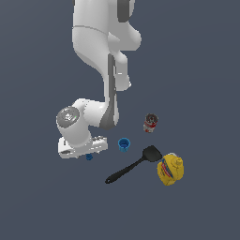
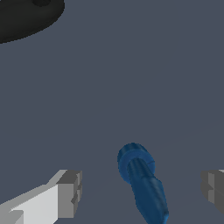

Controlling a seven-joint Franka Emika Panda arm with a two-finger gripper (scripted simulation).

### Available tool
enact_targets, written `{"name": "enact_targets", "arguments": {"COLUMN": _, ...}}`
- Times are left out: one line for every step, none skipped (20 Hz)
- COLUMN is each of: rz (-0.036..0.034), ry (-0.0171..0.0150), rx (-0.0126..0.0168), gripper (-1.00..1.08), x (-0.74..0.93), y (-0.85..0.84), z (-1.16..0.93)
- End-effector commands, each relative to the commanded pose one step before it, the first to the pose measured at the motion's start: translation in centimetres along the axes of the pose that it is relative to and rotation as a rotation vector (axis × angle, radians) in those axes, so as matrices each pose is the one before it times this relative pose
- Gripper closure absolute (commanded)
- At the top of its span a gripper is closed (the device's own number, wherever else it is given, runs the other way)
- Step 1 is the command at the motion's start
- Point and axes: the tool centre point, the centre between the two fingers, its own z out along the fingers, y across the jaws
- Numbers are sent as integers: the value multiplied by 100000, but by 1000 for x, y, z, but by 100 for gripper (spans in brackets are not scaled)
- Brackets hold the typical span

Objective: Pick up a designated object from a clutter of objects.

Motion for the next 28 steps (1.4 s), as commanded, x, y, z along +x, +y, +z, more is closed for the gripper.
{"name": "enact_targets", "arguments": {"rz": -47, "ry": 167, "rx": -81, "gripper": 108, "x": 91, "y": 25, "z": 85}}
{"name": "enact_targets", "arguments": {"rz": 0, "ry": 0, "rx": 0, "gripper": 108, "x": 0, "y": 0, "z": 0}}
{"name": "enact_targets", "arguments": {"rz": 0, "ry": 0, "rx": 0, "gripper": 108, "x": 0, "y": 0, "z": 0}}
{"name": "enact_targets", "arguments": {"rz": 0, "ry": 0, "rx": 0, "gripper": 108, "x": 0, "y": 0, "z": 0}}
{"name": "enact_targets", "arguments": {"rz": 0, "ry": 0, "rx": 0, "gripper": 108, "x": 0, "y": 0, "z": 0}}
{"name": "enact_targets", "arguments": {"rz": 0, "ry": 0, "rx": 0, "gripper": 108, "x": 0, "y": 0, "z": 0}}
{"name": "enact_targets", "arguments": {"rz": 0, "ry": 0, "rx": 0, "gripper": 108, "x": 0, "y": 0, "z": 0}}
{"name": "enact_targets", "arguments": {"rz": 0, "ry": 0, "rx": 0, "gripper": 108, "x": 0, "y": 0, "z": 0}}
{"name": "enact_targets", "arguments": {"rz": 0, "ry": 0, "rx": 0, "gripper": 108, "x": 0, "y": 0, "z": 0}}
{"name": "enact_targets", "arguments": {"rz": 0, "ry": 0, "rx": 0, "gripper": 108, "x": 0, "y": 0, "z": 0}}
{"name": "enact_targets", "arguments": {"rz": 0, "ry": 0, "rx": 0, "gripper": 108, "x": -3, "y": -1, "z": -5}}
{"name": "enact_targets", "arguments": {"rz": 0, "ry": 0, "rx": 0, "gripper": 108, "x": 0, "y": 5, "z": -33}}
{"name": "enact_targets", "arguments": {"rz": 0, "ry": 0, "rx": 0, "gripper": 108, "x": 1, "y": 16, "z": -99}}
{"name": "enact_targets", "arguments": {"rz": 0, "ry": 0, "rx": 0, "gripper": 108, "x": 1, "y": 27, "z": -165}}
{"name": "enact_targets", "arguments": {"rz": 0, "ry": 0, "rx": 0, "gripper": 108, "x": 2, "y": 38, "z": -232}}
{"name": "enact_targets", "arguments": {"rz": 0, "ry": 0, "rx": 0, "gripper": 108, "x": 2, "y": 49, "z": -300}}
{"name": "enact_targets", "arguments": {"rz": 0, "ry": 0, "rx": 0, "gripper": 108, "x": 3, "y": 61, "z": -369}}
{"name": "enact_targets", "arguments": {"rz": 0, "ry": 0, "rx": 0, "gripper": 108, "x": 4, "y": 72, "z": -439}}
{"name": "enact_targets", "arguments": {"rz": 0, "ry": 0, "rx": 0, "gripper": 108, "x": 4, "y": 83, "z": -507}}
{"name": "enact_targets", "arguments": {"rz": 0, "ry": 0, "rx": 0, "gripper": 108, "x": 5, "y": 95, "z": -573}}
{"name": "enact_targets", "arguments": {"rz": 0, "ry": 0, "rx": 0, "gripper": 108, "x": 6, "y": 105, "z": -637}}
{"name": "enact_targets", "arguments": {"rz": 0, "ry": 0, "rx": 0, "gripper": 108, "x": 7, "y": 116, "z": -700}}
{"name": "enact_targets", "arguments": {"rz": 45, "ry": -8, "rx": 16, "gripper": 108, "x": -5, "y": 153, "z": -750}}
{"name": "enact_targets", "arguments": {"rz": 0, "ry": 0, "rx": 0, "gripper": 108, "x": 10, "y": 136, "z": -817}}
{"name": "enact_targets", "arguments": {"rz": 0, "ry": 0, "rx": 0, "gripper": 108, "x": 11, "y": 145, "z": -873}}
{"name": "enact_targets", "arguments": {"rz": 0, "ry": 0, "rx": 0, "gripper": 108, "x": 12, "y": 155, "z": -927}}
{"name": "enact_targets", "arguments": {"rz": 0, "ry": 0, "rx": 0, "gripper": 108, "x": 14, "y": 164, "z": -979}}
{"name": "enact_targets", "arguments": {"rz": 0, "ry": 0, "rx": 0, "gripper": 108, "x": 16, "y": 173, "z": -1029}}
